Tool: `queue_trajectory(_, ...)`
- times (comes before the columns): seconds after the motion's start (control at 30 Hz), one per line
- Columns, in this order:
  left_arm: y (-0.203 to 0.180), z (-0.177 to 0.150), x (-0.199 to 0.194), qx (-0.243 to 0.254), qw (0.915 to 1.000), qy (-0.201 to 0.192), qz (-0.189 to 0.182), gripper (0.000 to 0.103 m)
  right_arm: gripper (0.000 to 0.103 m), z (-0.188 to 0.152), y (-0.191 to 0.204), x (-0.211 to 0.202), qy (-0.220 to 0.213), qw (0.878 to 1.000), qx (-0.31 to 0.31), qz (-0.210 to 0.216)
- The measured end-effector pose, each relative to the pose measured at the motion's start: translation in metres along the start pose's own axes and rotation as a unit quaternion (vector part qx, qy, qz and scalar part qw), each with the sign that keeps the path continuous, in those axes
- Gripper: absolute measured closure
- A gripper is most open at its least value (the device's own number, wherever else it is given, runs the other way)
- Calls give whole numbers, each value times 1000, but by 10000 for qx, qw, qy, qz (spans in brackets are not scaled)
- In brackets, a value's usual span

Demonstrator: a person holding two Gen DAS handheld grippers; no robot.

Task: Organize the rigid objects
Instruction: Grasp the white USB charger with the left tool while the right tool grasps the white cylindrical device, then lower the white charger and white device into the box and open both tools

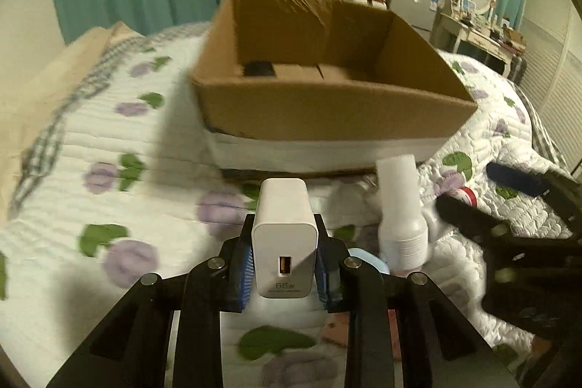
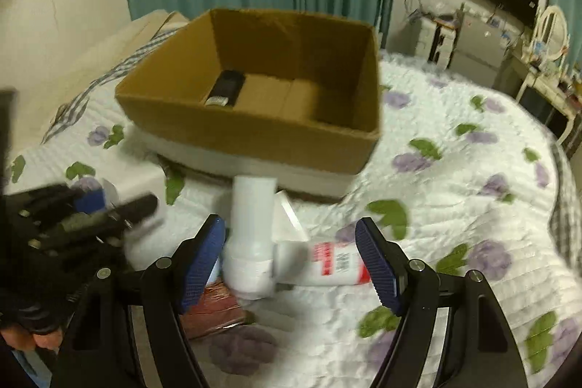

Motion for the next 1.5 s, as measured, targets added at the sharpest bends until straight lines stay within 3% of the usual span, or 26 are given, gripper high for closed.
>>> queue_trajectory(0.3,18,11,-1,-72,9999,-95,-46,75,32,0,36,40,324,9990,-301,-52)
queue_trajectory(0.37,20,13,1,-94,9999,-70,-41,75,42,-5,44,52,467,9980,-399,-112)
queue_trajectory(0.43,23,12,2,-112,9999,-58,-28,75,65,-7,50,57,425,9971,-551,-306)
queue_trajectory(0.53,25,11,1,-127,9999,-61,-36,75,69,-8,48,55,334,9977,-482,-345)
queue_trajectory(0.63,24,11,-4,-106,9999,-120,-31,75,71,-8,42,39,227,9989,-362,-211)
queue_trajectory(0.77,15,16,-23,0,9995,-304,-98,75,71,8,31,-6,-246,9992,-290,-75)
queue_trajectory(0.93,-1,39,-57,119,9975,-673,-174,75,71,57,8,-63,-807,9966,-77,154)
queue_trajectory(1.13,-22,87,-82,420,9917,-1202,-181,75,71,112,-8,-78,-1029,9943,-278,-6)
queue_trajectory(1.3,-19,131,-45,381,9925,-1161,-37,75,71,151,-23,-47,-906,9955,-266,71)
queue_trajectory(1.5,-6,153,25,274,9965,-785,-24,75,71,160,-19,23,-455,9983,-332,141)
Point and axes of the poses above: each gripper's, at about its wrist camera, not at the fingertips, and x roughly the way its jaws point, y to its left, z to its top, the point moved 3 cm from there along x, roughly the way its jaws point, and after that the axes turned 12 degrees about -z, right-handed, at the moved point
